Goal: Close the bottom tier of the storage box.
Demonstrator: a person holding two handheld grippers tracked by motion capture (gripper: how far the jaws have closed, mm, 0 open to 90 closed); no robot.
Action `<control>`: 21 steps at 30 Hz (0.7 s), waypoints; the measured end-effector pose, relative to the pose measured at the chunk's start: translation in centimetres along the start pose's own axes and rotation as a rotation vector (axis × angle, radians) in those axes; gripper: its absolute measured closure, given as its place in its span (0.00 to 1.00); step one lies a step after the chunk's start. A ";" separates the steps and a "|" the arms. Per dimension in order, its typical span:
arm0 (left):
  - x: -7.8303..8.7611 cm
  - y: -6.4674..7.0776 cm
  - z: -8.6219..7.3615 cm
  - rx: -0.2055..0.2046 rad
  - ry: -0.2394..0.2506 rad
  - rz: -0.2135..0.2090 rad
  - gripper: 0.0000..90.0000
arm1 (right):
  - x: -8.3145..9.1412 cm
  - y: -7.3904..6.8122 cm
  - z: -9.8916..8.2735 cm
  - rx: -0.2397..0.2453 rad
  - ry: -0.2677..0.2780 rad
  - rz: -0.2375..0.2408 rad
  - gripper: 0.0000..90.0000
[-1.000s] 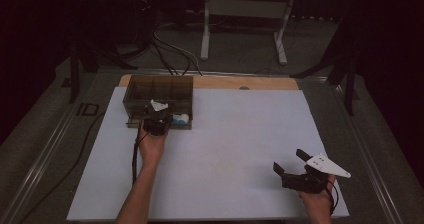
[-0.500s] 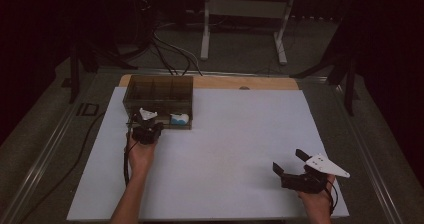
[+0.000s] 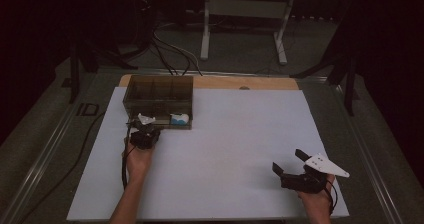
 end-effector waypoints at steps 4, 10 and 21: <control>-0.5 0.0 -0.2 0.000 -0.019 0.008 1.00 | 0.0 0.0 0.0 -0.001 -0.001 0.000 0.01; -0.6 -0.1 -0.2 0.003 -0.019 0.009 1.00 | 0.0 0.0 0.0 -0.003 -0.001 -0.001 0.01; -0.9 -0.2 0.1 0.022 -0.010 0.010 1.00 | 0.0 0.0 0.0 0.001 0.001 -0.002 0.01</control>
Point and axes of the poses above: each handheld gripper's, and its own axes: x roughly backward along the jaws, z roughly out of its top, y roughly to its right, the point moved 2 cm from there along -x, roughly forward along the jaws, and after that the axes turned 9 degrees about -z, right-handed, at the moved point
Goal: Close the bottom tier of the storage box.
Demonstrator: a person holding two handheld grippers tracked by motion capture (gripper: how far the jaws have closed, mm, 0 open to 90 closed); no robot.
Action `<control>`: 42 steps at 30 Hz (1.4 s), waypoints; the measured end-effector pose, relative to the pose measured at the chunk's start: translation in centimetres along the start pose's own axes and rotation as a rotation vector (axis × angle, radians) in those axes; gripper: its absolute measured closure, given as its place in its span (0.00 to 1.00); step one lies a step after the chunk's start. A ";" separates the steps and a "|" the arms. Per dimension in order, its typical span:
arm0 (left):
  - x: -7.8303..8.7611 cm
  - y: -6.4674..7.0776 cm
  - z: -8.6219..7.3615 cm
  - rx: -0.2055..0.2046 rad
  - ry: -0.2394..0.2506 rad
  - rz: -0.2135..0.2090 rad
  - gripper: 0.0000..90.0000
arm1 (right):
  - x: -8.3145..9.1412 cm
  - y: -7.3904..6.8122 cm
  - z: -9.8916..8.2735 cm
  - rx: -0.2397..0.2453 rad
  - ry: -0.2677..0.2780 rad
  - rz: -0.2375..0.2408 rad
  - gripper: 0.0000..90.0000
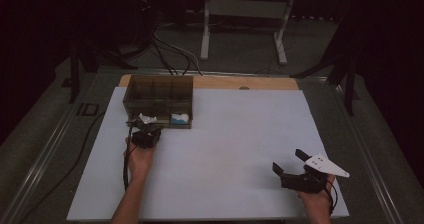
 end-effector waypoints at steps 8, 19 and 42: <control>-0.4 -0.1 0.4 0.015 0.005 0.001 1.00 | 0.0 0.0 0.0 0.000 0.001 -0.001 0.01; -0.5 -0.2 0.5 0.024 0.009 -0.002 1.00 | 0.0 0.0 0.0 0.001 0.002 0.001 0.01; -1.0 -0.4 1.0 0.045 0.023 0.001 1.00 | -0.1 0.1 0.0 -0.002 0.001 0.003 0.01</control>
Point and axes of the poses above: each handheld gripper's, and its own axes: x roughly backward along the jaws, z roughly out of its top, y roughly to its right, the point moved 2 cm from there along -x, roughly forward along the jaws, and after that the axes turned 9 degrees about -z, right-handed, at the moved point
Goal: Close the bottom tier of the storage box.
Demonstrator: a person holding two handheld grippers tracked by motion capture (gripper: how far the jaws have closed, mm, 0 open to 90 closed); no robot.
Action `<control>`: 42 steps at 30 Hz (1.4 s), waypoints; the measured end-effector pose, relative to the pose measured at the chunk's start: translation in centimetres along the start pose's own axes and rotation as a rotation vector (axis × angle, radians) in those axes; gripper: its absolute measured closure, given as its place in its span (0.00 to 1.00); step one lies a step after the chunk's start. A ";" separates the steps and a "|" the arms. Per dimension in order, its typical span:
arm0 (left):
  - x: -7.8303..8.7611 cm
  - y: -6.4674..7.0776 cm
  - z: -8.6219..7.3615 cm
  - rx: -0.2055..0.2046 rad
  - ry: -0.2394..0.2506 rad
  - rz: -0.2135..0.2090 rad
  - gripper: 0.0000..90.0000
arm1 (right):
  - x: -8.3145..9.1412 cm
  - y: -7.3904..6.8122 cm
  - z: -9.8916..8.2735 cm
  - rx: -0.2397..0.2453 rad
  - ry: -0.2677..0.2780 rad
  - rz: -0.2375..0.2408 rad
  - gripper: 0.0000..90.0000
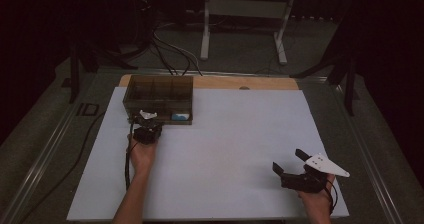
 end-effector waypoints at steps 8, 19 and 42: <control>-0.1 -0.1 0.2 -0.001 -0.001 -0.001 1.00 | -0.1 0.0 0.0 0.004 -0.001 0.002 0.01; -0.4 -0.2 0.4 -0.002 -0.001 0.003 1.00 | -0.1 -0.1 0.0 0.005 -0.001 0.001 0.01; -1.1 -0.4 1.2 0.014 -0.003 0.019 1.00 | 0.2 0.1 0.0 0.000 0.005 -0.007 0.01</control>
Point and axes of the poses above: each handheld gripper's, and its own axes: x roughly backward along the jaws, z roughly out of its top, y roughly to its right, the point moved 2 cm from there along -x, roughly forward along the jaws, and after that the axes turned 9 degrees about -z, right-handed, at the moved point
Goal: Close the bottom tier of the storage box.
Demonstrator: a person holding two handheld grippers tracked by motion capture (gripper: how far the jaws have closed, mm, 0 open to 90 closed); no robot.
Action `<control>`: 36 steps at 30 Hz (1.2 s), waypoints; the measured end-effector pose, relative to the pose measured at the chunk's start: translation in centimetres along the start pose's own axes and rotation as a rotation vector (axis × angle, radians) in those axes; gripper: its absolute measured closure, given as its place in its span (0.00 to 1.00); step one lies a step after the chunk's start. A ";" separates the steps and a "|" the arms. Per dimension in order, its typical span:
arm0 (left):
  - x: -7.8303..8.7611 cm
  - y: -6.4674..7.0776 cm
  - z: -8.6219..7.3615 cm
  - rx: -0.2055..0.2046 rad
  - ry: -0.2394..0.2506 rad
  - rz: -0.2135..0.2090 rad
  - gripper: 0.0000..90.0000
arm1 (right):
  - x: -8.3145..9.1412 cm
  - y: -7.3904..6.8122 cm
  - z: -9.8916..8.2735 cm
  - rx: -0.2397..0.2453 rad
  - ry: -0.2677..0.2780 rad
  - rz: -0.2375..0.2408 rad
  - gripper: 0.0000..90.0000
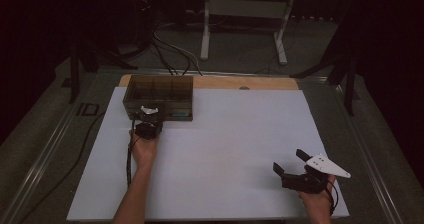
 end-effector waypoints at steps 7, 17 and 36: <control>-0.3 0.0 0.3 0.011 0.005 0.008 1.00 | 0.0 0.0 0.0 -0.001 0.001 0.000 0.01; -0.5 0.0 0.5 0.031 0.000 0.011 1.00 | -0.1 0.0 0.0 -0.001 -0.001 0.002 0.01; -0.2 -0.3 0.4 0.043 0.001 0.003 1.00 | 0.1 0.2 0.0 -0.006 0.000 -0.001 0.01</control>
Point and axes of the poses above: each handheld gripper's, and its own axes: x roughly backward along the jaws, z roughly out of its top, y roughly to its right, the point moved 2 cm from there along -x, roughly forward along the jaws, and after that the axes turned 9 degrees about -z, right-handed, at the moved point
